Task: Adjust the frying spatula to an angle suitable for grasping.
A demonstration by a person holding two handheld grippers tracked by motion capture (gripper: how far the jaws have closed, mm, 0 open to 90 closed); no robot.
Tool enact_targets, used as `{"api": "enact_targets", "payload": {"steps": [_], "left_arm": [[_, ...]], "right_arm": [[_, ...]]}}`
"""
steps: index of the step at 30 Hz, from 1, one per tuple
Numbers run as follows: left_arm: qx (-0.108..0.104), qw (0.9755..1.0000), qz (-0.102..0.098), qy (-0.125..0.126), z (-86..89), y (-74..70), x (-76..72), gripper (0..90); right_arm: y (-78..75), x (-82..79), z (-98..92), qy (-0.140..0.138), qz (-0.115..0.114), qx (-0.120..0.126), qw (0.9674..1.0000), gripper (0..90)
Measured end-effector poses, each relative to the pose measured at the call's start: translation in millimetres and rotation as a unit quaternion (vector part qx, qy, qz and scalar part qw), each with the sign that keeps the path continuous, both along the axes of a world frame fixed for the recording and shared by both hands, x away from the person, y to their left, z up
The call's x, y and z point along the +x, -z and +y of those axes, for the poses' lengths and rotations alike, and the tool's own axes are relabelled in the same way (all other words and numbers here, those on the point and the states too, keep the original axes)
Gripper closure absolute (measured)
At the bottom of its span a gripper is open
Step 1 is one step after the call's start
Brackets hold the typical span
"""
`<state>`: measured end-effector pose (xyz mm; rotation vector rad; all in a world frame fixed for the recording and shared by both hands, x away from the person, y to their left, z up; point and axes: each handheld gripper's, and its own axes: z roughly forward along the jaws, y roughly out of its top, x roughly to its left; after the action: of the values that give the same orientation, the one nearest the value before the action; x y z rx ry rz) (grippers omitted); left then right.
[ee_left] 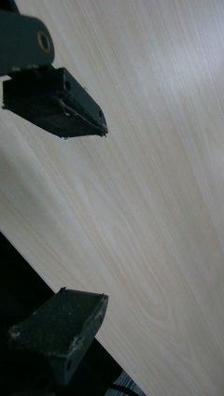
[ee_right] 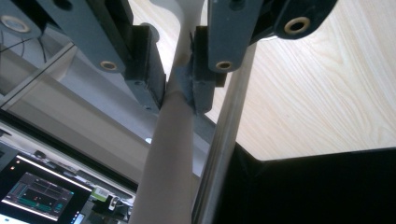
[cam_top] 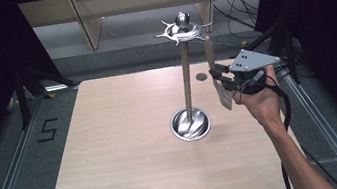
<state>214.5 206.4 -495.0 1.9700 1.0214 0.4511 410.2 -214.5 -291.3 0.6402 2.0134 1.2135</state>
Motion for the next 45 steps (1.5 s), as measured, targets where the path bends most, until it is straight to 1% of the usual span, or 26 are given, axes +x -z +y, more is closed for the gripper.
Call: {"api": "enact_targets", "payload": {"steps": [2, 3, 4, 6, 7, 11, 12, 14, 16, 18, 19, 20, 21, 23, 25, 26, 27, 29, 30, 31, 34, 35, 38, 41, 42, 45], "left_arm": [[0.000, 1.0000, 0.000, 0.000, -0.1, 0.0, -0.1, 15.0], [-0.003, 1.0000, 0.000, 0.000, -0.4, 0.0, -0.2, 15.0], [-0.004, 1.0000, 0.000, 0.000, -0.4, 0.0, -0.3, 15.0], [-0.004, 1.0000, 0.000, 0.000, -0.4, 0.1, -0.2, 15.0], [0.000, 1.0000, 0.000, 0.000, 0.0, 0.0, 0.0, 15.0], [-0.006, 1.0000, 0.001, -0.002, -0.8, 0.1, -0.6, 15.0], [-0.004, 1.0000, 0.000, -0.001, -0.6, 0.1, -0.3, 15.0], [-0.001, 1.0000, 0.000, 0.000, -0.2, 0.1, -0.1, 15.0], [-0.003, 1.0000, 0.000, 0.000, -0.3, 0.1, -0.1, 15.0], [-0.010, 0.9999, 0.005, -0.008, -1.4, 0.7, -0.6, 15.0], [-0.009, 0.9999, 0.005, -0.007, -1.2, 0.7, -0.6, 15.0], [-0.009, 0.9999, 0.005, -0.007, -1.3, 0.7, -0.7, 15.0], [-0.006, 1.0000, 0.004, -0.006, -0.8, 0.6, -0.5, 15.0], [-0.003, 1.0000, 0.004, -0.006, -0.4, 0.6, -0.2, 15.0], [-0.006, 1.0000, 0.004, -0.007, -0.8, 0.7, -0.4, 15.0], [0.001, 1.0000, 0.004, -0.005, -0.1, 0.6, -0.1, 15.0], [-0.005, 1.0000, 0.003, -0.007, -0.9, 0.7, -0.4, 15.0], [-0.003, 1.0000, 0.001, 0.000, -0.5, 0.2, 0.0, 15.0], [-0.003, 1.0000, 0.001, 0.000, -0.5, 0.2, 0.0, 15.0], [-0.012, 0.9999, 0.004, -0.006, -1.7, 0.7, -0.7, 15.0], [-0.004, 1.0000, 0.001, 0.001, -0.6, 0.1, -0.2, 15.0], [-0.009, 0.9999, 0.004, -0.006, -1.4, 0.6, -0.8, 15.0], [-0.008, 0.9999, 0.005, -0.006, -1.4, 0.5, -0.8, 15.0], [-0.005, 1.0000, 0.004, -0.005, -0.9, 0.4, -0.7, 15.0], [-0.005, 1.0000, 0.004, -0.005, -0.8, 0.4, -0.7, 15.0], [-0.006, 1.0000, 0.004, -0.006, -0.9, 0.4, -0.7, 15.0]], "right_arm": [[1.9, 0.4, 0.2, -0.004, -0.002, 0.011, 0.9999, 75.7], [2.9, -0.1, 1.3, -0.010, 0.008, 0.018, 0.9998, 75.5], [3.7, -0.4, 2.1, -0.005, -0.002, 0.017, 0.9998, 75.3], [3.6, -0.7, 2.4, -0.009, 0.002, 0.016, 0.9998, 75.0], [3.6, -1.0, 2.7, -0.010, -0.002, 0.015, 0.9998, 74.8], [3.7, -2.5, 4.7, -0.011, -0.003, 0.013, 0.9999, 74.1], [4.5, -3.8, 6.0, -0.011, 0.004, 0.018, 0.9998, 73.9], [4.3, -3.6, 5.9, -0.011, -0.004, 0.017, 0.9998, 73.6], [5.0, -3.7, 6.3, -0.014, -0.003, 0.020, 0.9997, 73.5], [6.1, -4.2, 7.2, -0.019, 0.009, 0.032, 0.9993, 71.2], [6.1, -4.2, 7.2, -0.019, 0.009, 0.032, 0.9993, 71.2], [6.0, -3.4, 6.9, -0.018, 0.001, 0.032, 0.9993, 70.2], [6.4, -3.8, 7.4, -0.019, 0.008, 0.036, 0.9991, 70.2], [6.2, -3.5, 7.6, -0.018, 0.002, 0.034, 0.9993, 70.3], [6.0, -3.5, 8.4, -0.022, 0.005, 0.032, 0.9992, 71.3], [6.0, -3.5, 8.4, -0.022, 0.005, 0.032, 0.9992, 71.3], [5.7, -3.2, 8.4, -0.024, 0.003, 0.032, 0.9992, 72.7], [5.9, -4.4, 8.8, -0.026, 0.017, 0.037, 0.9988, 72.9], [5.9, -4.4, 8.8, -0.026, 0.017, 0.037, 0.9988, 72.9], [5.6, -3.1, 7.4, -0.023, -0.001, 0.036, 0.9991, 72.7], [5.6, -3.3, 7.0, -0.023, 0.001, 0.039, 0.9990, 72.3], [5.7, -3.7, 7.0, -0.022, 0.003, 0.039, 0.9990, 71.9], [6.5, -4.3, 7.2, -0.022, 0.016, 0.048, 0.9985, 67.8], [7.4, -4.8, 4.9, -0.013, 0.007, 0.052, 0.9985, 61.6], [9.1, -8.5, 1.5, -0.003, 0.007, 0.058, 0.9983, 59.4], [12.0, -11.6, -1.8, -0.008, 0.008, 0.061, 0.9980, 56.3]]}}
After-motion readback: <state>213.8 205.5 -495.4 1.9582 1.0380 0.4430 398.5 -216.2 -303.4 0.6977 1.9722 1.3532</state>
